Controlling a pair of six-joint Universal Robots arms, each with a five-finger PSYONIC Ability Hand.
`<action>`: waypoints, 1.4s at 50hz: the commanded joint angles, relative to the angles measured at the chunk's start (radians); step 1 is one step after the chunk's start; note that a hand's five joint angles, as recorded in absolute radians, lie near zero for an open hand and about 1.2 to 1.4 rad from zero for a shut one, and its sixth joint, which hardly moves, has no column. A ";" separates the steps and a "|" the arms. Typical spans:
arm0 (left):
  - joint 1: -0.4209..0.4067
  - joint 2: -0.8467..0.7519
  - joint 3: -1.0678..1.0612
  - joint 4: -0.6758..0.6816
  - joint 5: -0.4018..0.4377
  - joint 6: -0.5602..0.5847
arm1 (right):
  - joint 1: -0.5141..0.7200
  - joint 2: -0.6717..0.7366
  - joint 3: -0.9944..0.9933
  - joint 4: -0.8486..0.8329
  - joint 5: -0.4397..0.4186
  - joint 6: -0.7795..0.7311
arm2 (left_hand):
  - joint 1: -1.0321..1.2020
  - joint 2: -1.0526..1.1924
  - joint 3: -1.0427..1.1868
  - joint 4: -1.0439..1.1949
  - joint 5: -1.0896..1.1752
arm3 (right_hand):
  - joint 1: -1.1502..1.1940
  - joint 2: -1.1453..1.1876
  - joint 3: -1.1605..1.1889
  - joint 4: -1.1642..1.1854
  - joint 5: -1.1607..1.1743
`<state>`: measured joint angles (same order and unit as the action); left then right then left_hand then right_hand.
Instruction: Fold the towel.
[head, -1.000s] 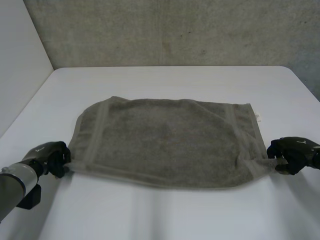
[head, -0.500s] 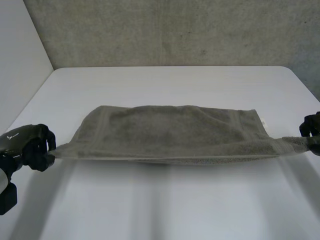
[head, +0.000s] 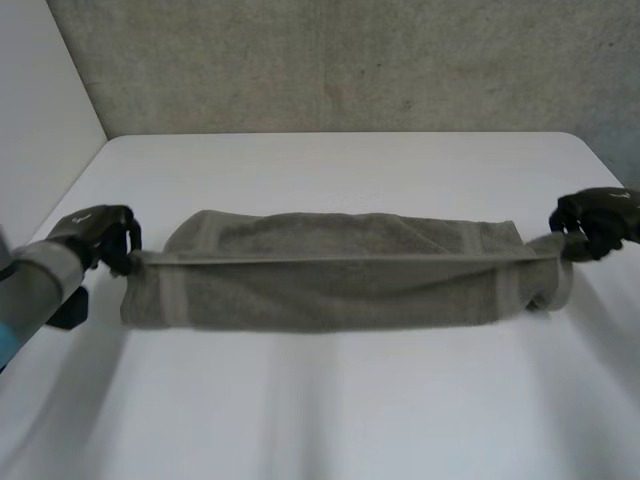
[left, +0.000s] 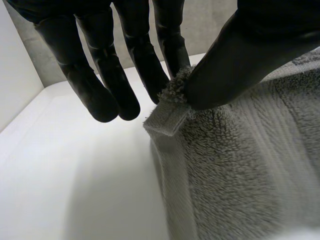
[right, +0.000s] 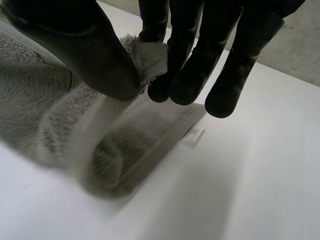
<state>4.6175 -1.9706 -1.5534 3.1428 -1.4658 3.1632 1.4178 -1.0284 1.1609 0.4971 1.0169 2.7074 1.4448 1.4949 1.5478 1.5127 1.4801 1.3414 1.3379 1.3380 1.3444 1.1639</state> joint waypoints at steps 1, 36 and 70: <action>-0.068 -0.257 0.323 -0.027 -0.103 0.000 | 0.075 0.220 -0.283 -0.006 0.109 0.135 | -0.049 -0.099 -0.152 -0.116 -0.258 | 0.055 0.058 0.058 0.052 0.058; -0.169 -0.608 1.012 -0.216 -0.179 -0.124 | 0.205 0.345 -0.533 -0.162 0.345 0.276 | -1.269 -1.320 -1.372 -1.337 -1.479 | -1.167 -1.163 -1.163 -1.170 -1.164; -0.167 0.012 -0.145 0.378 -0.163 -0.117 | 0.187 0.103 0.329 -0.650 0.310 0.020 | -1.267 -1.317 -1.369 -1.334 -1.476 | -1.001 -0.998 -0.998 -1.004 -0.999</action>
<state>4.4503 -1.9461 -1.7013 3.5190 -1.6280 3.0459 1.6158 -1.0055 1.5320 -0.1442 1.3224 2.7269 0.2597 0.2537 0.2399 0.2617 0.2186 0.2621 0.2592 0.2590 0.2637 0.0801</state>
